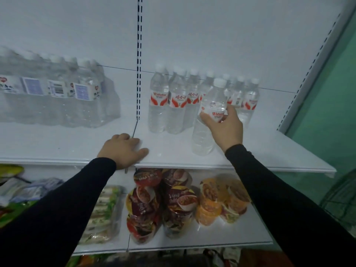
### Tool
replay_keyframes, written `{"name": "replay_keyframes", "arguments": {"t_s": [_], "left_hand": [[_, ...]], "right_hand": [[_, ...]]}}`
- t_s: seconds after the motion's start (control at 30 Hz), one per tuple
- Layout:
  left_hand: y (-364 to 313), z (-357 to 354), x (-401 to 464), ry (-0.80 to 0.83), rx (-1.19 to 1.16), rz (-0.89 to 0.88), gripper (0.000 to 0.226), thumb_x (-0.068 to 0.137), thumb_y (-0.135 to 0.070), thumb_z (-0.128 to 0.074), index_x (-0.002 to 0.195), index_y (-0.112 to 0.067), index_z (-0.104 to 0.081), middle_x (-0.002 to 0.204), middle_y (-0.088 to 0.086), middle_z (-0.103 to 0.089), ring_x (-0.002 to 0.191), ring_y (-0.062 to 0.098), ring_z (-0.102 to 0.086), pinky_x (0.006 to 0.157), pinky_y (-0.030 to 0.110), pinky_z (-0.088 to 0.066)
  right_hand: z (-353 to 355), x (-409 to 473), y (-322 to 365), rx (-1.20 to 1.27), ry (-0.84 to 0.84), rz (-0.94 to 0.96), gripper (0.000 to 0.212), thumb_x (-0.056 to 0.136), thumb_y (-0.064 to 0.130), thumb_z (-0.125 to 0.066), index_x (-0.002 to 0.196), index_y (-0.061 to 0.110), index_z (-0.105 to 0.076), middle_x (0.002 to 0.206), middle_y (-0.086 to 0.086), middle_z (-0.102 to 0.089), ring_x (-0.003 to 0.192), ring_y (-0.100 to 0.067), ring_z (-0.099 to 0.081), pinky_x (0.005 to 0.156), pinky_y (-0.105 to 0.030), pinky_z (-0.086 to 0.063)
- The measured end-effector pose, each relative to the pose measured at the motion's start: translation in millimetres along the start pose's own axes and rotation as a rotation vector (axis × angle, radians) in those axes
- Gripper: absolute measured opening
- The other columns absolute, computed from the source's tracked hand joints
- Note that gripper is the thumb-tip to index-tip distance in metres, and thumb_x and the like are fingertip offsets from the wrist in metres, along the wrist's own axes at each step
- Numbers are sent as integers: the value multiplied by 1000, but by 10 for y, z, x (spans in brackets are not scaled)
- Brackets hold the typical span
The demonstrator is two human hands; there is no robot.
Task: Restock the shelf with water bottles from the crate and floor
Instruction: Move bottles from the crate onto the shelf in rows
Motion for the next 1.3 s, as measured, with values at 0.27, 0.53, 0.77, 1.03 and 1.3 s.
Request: {"name": "replay_keyframes", "arguments": {"t_s": [0.27, 0.53, 0.77, 1.03, 1.3], "left_hand": [[13, 18, 18, -24, 1, 0, 77, 75, -75, -24, 134, -33, -51, 138, 5, -46, 127, 28, -40, 102, 38, -35], [8, 8, 18, -27, 17, 6, 75, 76, -73, -24, 133, -32, -52, 137, 4, -47, 126, 27, -41, 101, 38, -36], [-7, -10, 12, -25, 1, 1, 66, 80, -71, -27, 124, -30, -55, 128, 4, -50, 121, 27, -42, 98, 39, -36], [3, 3, 14, -49, 21, -13, 74, 74, -73, -19, 121, -29, -56, 125, 2, -52, 118, 25, -43, 97, 37, -37], [-29, 42, 27, -72, 40, -18, 80, 72, -74, -16, 124, -29, -56, 128, 2, -52, 120, 23, -44, 96, 37, -37]], "right_hand": [[-278, 202, -108, -78, -52, 27, 72, 80, 59, -70, 138, 27, -43, 108, 14, -62, 95, -10, -64, 81, -28, -54], [-366, -132, -559, -2, 159, -44, 62, 88, 44, -69, 140, 22, -44, 122, 12, -56, 117, -12, -52, 96, -23, -39], [-431, -184, -739, -14, 155, -88, 64, 88, 38, -71, 142, 18, -43, 133, 1, -57, 123, -21, -53, 97, -25, -39], [-753, 207, -819, -35, 162, -154, 63, 91, 37, -68, 144, 18, -41, 140, -1, -56, 128, -21, -53, 97, -24, -38], [-1010, 474, -940, -36, 171, -196, 79, 88, 47, -68, 152, 15, -34, 149, -5, -48, 137, -24, -45, 113, -39, -39]]}}
Point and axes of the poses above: each hand's wrist, its own x-axis towards the middle knuckle, its own z-axis out of the back of the hand, y = z × x, the point moved 9 cm from there along x, towards the middle knuckle
